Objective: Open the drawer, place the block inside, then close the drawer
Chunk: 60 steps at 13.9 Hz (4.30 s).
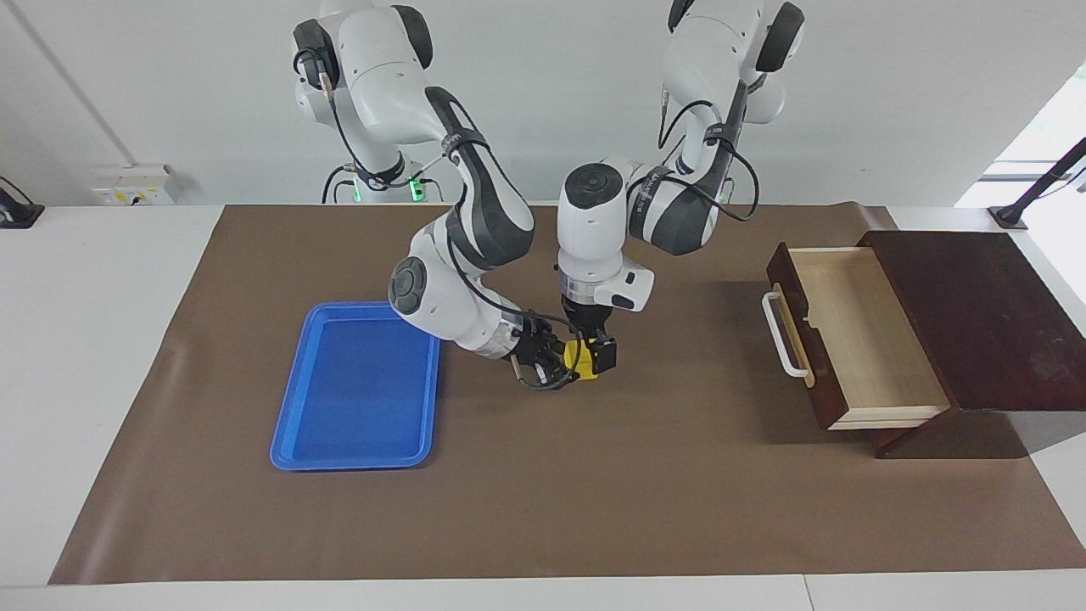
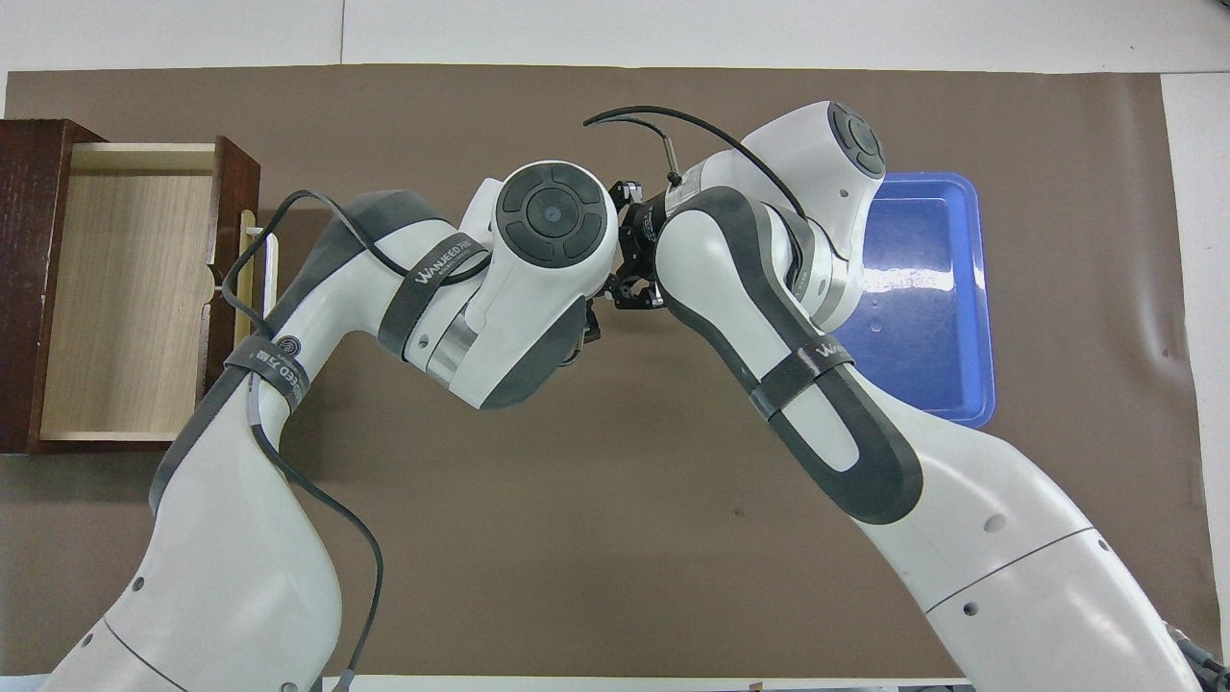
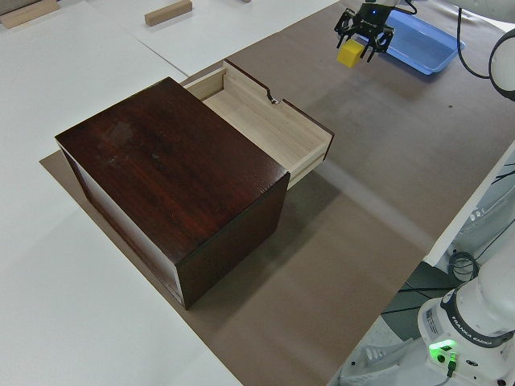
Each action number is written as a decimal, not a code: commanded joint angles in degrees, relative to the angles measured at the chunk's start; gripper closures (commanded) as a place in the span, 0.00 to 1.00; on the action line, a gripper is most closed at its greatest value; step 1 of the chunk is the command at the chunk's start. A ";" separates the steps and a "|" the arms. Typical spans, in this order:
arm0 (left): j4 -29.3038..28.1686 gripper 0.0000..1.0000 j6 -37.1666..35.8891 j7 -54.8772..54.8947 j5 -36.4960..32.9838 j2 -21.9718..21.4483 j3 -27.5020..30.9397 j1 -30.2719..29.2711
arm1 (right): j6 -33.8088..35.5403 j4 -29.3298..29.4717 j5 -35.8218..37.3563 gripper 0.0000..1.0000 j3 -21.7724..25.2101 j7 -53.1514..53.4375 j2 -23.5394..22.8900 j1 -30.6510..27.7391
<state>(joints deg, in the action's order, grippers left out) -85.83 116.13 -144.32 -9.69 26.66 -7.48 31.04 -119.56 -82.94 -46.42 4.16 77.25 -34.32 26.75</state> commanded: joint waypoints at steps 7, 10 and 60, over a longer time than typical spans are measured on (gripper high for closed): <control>-0.22 0.00 0.06 8.09 -0.33 0.58 0.28 0.60 | -2.34 -0.38 -1.66 1.00 0.06 3.87 -0.22 0.32; -0.22 0.29 0.06 8.18 -0.33 0.76 0.28 0.60 | -2.34 -0.47 -1.66 1.00 0.06 3.96 -0.14 0.32; 14.99 1.00 -36.14 29.50 3.09 -6.60 1.07 -16.68 | 16.89 -0.47 6.47 0.00 1.20 -7.42 8.46 -17.33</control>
<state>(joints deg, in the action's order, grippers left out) -71.91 82.77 -120.39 -8.39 22.57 -6.30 18.41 -106.40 -82.40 -45.16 5.53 76.74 -28.79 12.24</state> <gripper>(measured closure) 0.441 0.000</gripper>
